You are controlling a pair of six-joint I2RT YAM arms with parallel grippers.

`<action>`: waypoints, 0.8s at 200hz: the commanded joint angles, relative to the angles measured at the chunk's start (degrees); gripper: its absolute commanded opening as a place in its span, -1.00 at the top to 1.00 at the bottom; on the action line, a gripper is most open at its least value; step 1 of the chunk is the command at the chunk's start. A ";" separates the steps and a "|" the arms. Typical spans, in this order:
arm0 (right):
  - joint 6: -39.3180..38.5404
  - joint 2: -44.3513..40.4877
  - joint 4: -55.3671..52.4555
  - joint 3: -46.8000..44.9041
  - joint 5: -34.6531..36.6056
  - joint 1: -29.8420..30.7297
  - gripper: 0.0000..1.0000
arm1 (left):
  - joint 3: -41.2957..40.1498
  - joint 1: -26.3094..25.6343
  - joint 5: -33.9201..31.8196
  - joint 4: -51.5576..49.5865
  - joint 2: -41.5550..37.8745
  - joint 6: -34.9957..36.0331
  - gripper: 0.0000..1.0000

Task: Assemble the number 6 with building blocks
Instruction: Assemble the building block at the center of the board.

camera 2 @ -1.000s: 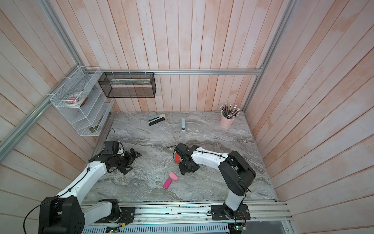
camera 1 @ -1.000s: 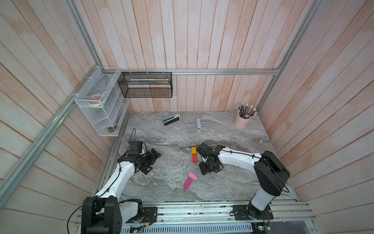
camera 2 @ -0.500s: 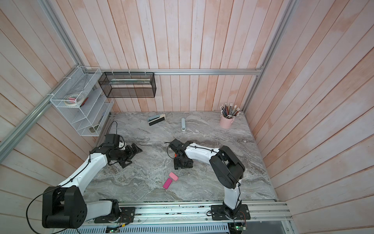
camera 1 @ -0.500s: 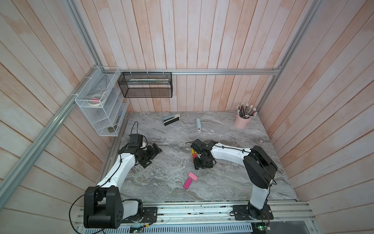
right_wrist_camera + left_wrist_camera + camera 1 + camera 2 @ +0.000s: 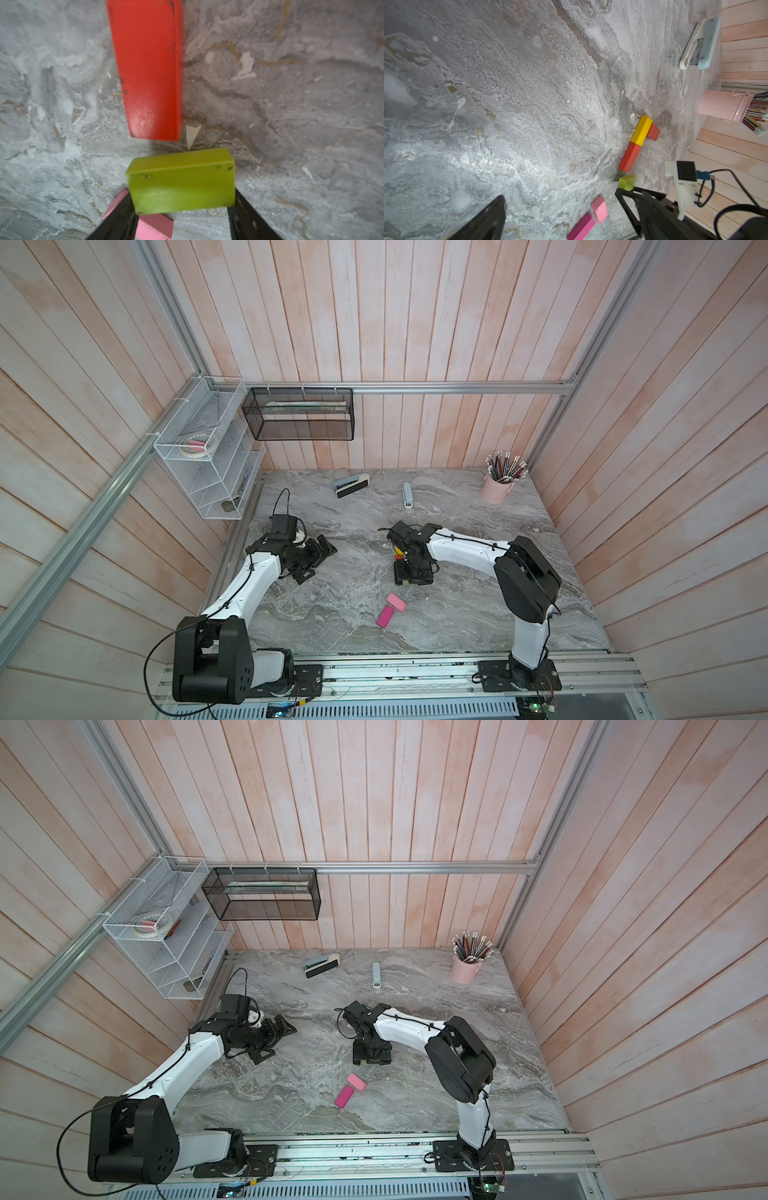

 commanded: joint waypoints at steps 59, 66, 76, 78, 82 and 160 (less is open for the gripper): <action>1.42 2.25 -2.29 0.98 -0.79 0.28 -0.35 | -0.84 -0.27 0.18 2.43 -0.60 0.78 -1.00; 1.37 2.64 -2.27 1.54 -0.74 0.21 -0.35 | -1.08 -0.27 0.17 2.41 -0.72 0.83 -1.00; 1.27 3.19 -2.43 2.26 -0.42 0.25 -0.35 | -1.16 -0.28 0.30 2.01 -0.52 1.05 -1.00; 1.27 3.23 -2.45 2.42 -0.32 0.25 -0.35 | -1.20 -0.29 0.33 2.06 -0.55 1.12 -1.00; 1.22 3.41 -2.51 2.73 -0.19 0.31 -0.35 | -1.24 -0.29 0.42 1.99 -0.61 1.21 -1.00; 2.46 4.97 -2.46 4.09 0.88 0.33 -0.35 | -1.08 -0.29 1.40 1.63 -0.83 2.35 -1.00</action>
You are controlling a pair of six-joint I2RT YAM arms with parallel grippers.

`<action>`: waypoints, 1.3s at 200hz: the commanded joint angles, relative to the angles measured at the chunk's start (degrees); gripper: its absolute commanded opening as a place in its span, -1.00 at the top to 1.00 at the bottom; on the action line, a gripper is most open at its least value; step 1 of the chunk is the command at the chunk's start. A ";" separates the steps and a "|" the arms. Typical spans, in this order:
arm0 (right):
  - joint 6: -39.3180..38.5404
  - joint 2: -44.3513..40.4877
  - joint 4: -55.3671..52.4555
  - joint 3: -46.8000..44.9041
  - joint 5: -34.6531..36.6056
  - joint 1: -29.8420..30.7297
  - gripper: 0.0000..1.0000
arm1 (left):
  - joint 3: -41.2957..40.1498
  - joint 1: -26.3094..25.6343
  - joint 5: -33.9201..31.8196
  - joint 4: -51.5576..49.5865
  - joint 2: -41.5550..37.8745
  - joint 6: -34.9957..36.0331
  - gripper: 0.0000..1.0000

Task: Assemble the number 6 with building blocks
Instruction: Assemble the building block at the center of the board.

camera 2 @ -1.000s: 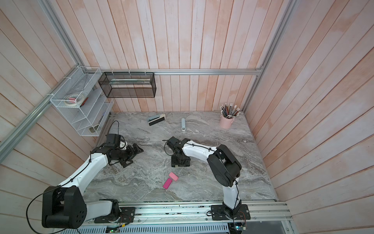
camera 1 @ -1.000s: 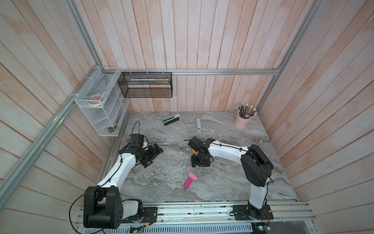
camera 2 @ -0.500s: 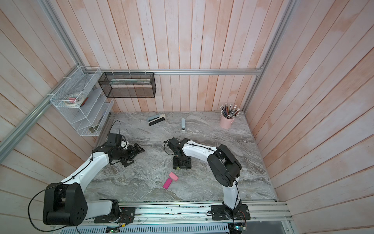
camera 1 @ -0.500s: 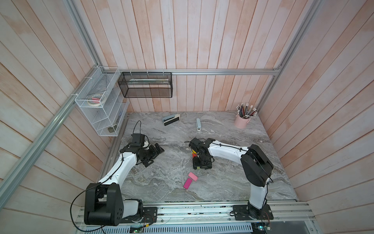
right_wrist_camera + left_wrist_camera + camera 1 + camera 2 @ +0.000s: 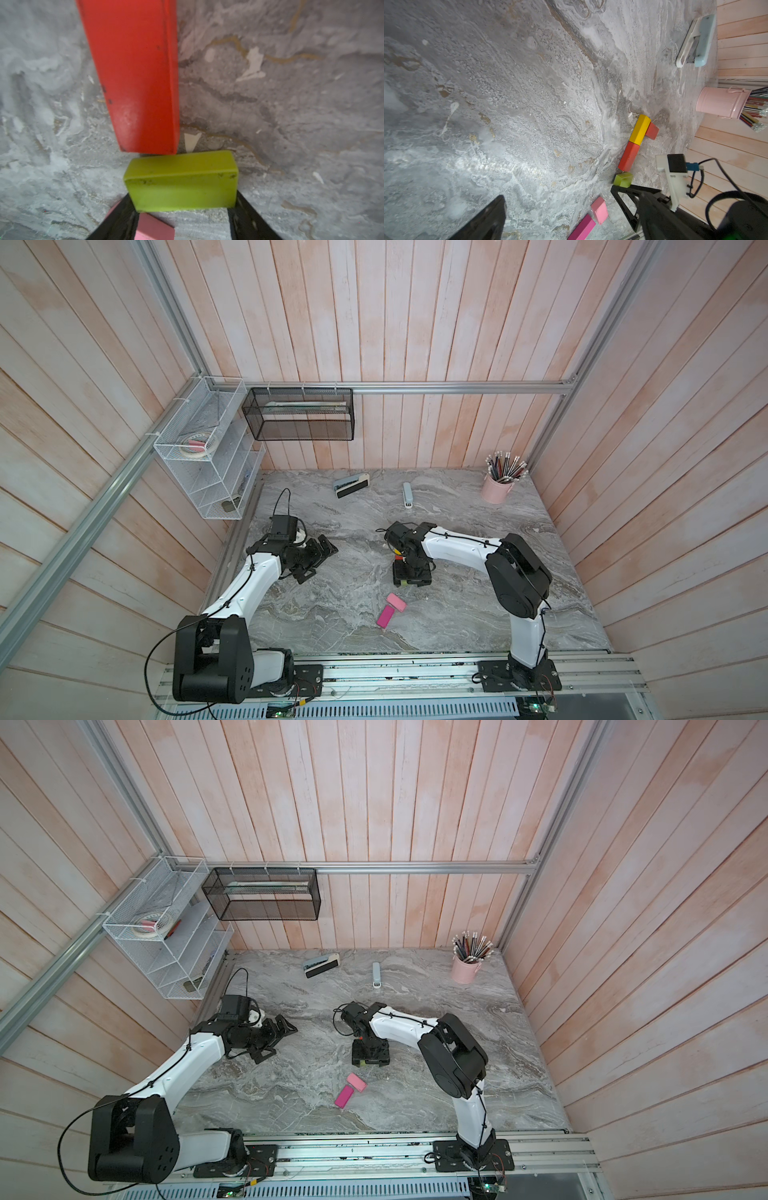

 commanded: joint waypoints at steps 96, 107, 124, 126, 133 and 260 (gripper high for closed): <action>1.88 2.77 0.20 2.30 2.09 0.37 -0.35 | 0.09 -0.27 1.24 -0.77 -1.43 2.44 -1.00; 2.03 2.77 0.32 2.19 2.12 0.37 -0.35 | 0.22 -0.27 1.24 -0.96 -1.50 2.61 -1.00; 2.10 2.74 0.58 1.80 2.24 0.37 -0.35 | 0.27 -0.27 1.19 -1.05 -1.64 2.64 -1.00; 2.14 2.76 0.63 1.76 2.24 0.35 -0.35 | 0.32 -0.29 1.15 -1.07 -1.67 2.62 -1.00; 2.21 2.77 0.67 1.67 2.19 0.35 -0.35 | 0.31 -0.28 1.14 -1.10 -1.71 2.62 -1.00; 3.56 0.28 0.87 -1.37 2.44 0.53 -0.73 | -0.04 -0.29 0.09 -2.90 -4.08 2.62 -1.00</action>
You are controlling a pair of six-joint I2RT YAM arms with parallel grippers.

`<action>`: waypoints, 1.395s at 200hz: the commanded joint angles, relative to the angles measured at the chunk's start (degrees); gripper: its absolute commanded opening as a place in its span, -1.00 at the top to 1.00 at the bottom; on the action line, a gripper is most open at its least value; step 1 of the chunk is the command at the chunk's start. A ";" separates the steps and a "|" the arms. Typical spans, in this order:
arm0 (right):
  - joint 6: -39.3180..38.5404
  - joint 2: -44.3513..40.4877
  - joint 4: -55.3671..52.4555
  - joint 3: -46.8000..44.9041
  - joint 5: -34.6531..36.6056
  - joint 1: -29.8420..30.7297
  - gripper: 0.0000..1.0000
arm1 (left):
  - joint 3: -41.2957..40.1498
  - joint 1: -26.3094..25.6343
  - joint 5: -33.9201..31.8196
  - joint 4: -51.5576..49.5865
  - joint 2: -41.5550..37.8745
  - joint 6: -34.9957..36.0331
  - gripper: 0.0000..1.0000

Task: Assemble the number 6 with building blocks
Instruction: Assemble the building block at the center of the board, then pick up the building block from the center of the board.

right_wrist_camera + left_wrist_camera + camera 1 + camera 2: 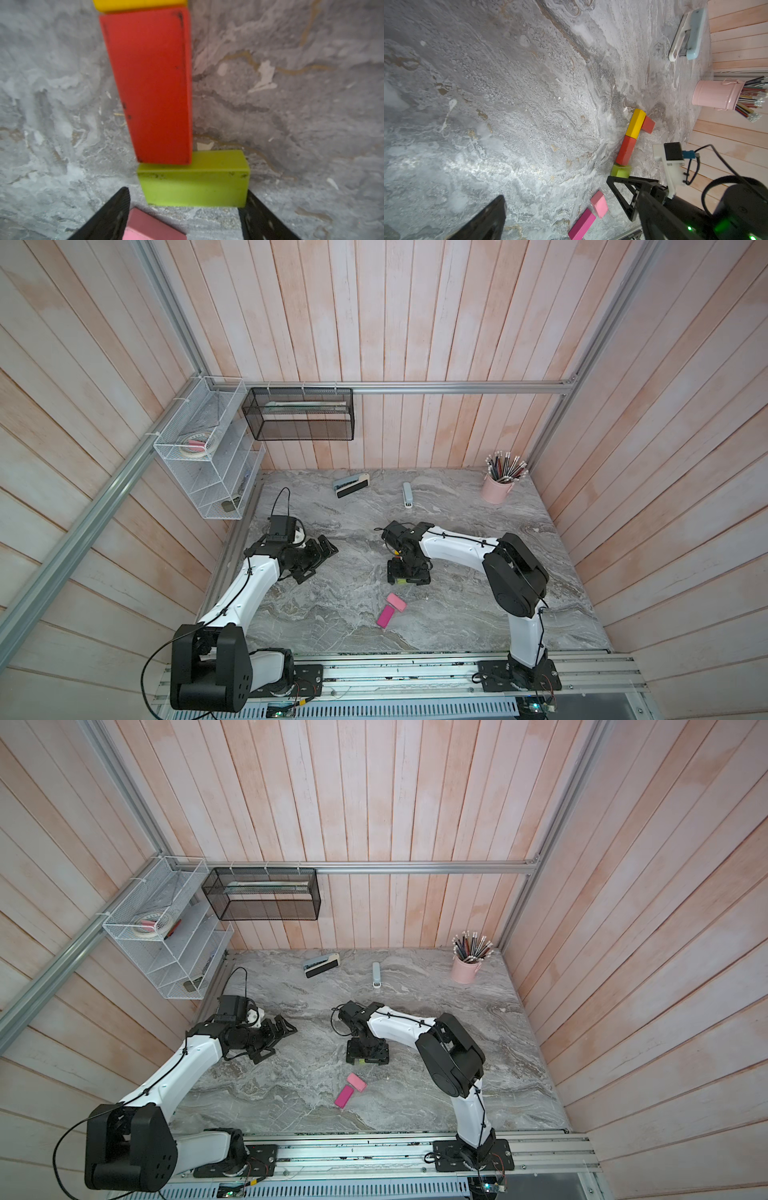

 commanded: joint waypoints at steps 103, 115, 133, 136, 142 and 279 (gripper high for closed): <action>5.26 -11.22 0.68 -7.04 1.42 6.11 -0.88 | 1.01 -0.29 -0.80 -3.35 -2.55 2.21 -1.00; 5.40 -11.30 1.33 -6.90 1.22 6.93 -0.88 | 1.06 -0.27 -0.71 -3.48 -2.58 2.26 -1.00; 4.38 -10.84 2.59 -7.02 1.09 7.92 -0.83 | 1.10 -0.34 -0.70 -3.68 -2.91 2.30 -1.00; 4.25 -10.66 2.57 -7.03 1.12 8.03 -0.81 | 1.10 -0.33 -0.72 -3.66 -3.00 2.30 -1.00; 3.94 -10.18 2.42 -7.02 1.28 8.20 -0.78 | 1.03 -0.32 -0.71 -3.76 -3.19 2.30 -1.00; 1.42 -2.94 1.07 -2.25 -0.61 9.71 -0.60 | 0.24 -0.28 -1.32 -4.79 -5.04 2.56 -1.00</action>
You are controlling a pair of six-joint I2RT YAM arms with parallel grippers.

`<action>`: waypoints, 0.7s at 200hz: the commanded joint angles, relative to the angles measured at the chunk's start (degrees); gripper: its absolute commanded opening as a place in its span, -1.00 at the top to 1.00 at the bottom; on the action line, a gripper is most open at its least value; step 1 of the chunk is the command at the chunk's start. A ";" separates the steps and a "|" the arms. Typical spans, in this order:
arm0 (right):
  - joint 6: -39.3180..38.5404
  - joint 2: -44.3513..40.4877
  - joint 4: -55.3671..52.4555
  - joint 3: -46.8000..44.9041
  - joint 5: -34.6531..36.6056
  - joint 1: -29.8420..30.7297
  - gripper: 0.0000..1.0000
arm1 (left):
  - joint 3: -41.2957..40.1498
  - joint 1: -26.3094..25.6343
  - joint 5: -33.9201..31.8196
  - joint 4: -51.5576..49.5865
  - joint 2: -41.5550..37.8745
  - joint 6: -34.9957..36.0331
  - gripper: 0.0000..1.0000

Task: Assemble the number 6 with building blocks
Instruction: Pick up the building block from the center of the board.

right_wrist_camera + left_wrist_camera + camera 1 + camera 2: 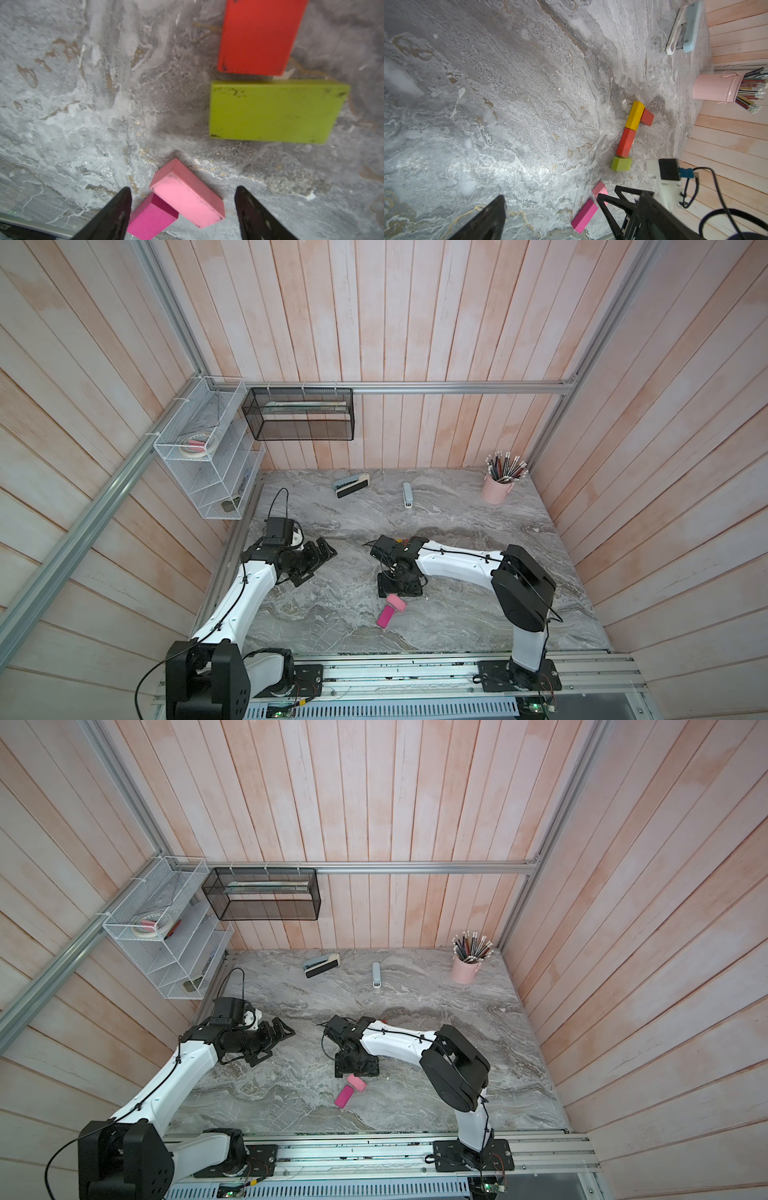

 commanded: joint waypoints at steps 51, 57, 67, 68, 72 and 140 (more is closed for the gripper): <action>-1.70 1.29 -2.29 -1.27 -1.16 1.87 -0.47 | -1.36 -0.33 -0.42 -0.73 -2.02 0.81 -1.00; -1.71 1.36 -2.46 -1.28 -1.09 1.91 -0.46 | -1.43 -0.31 -0.39 -0.68 -2.02 0.81 -1.00; -1.68 1.57 -2.99 -1.47 -0.82 1.89 -0.44 | -1.38 -0.29 -0.43 -0.72 -2.02 0.85 -1.00; -1.71 1.60 -3.03 -1.48 -0.77 1.89 -0.44 | -1.38 -0.28 -0.46 -0.73 -2.02 0.88 -1.00; -1.67 1.70 -3.10 -1.56 -0.68 1.89 -0.43 | -1.38 -0.32 -0.47 -0.71 -2.02 0.94 -1.00; -1.42 4.89 -3.58 0.34 1.69 1.81 -0.24 | -1.47 -0.27 -0.56 -1.15 -2.28 1.42 -1.00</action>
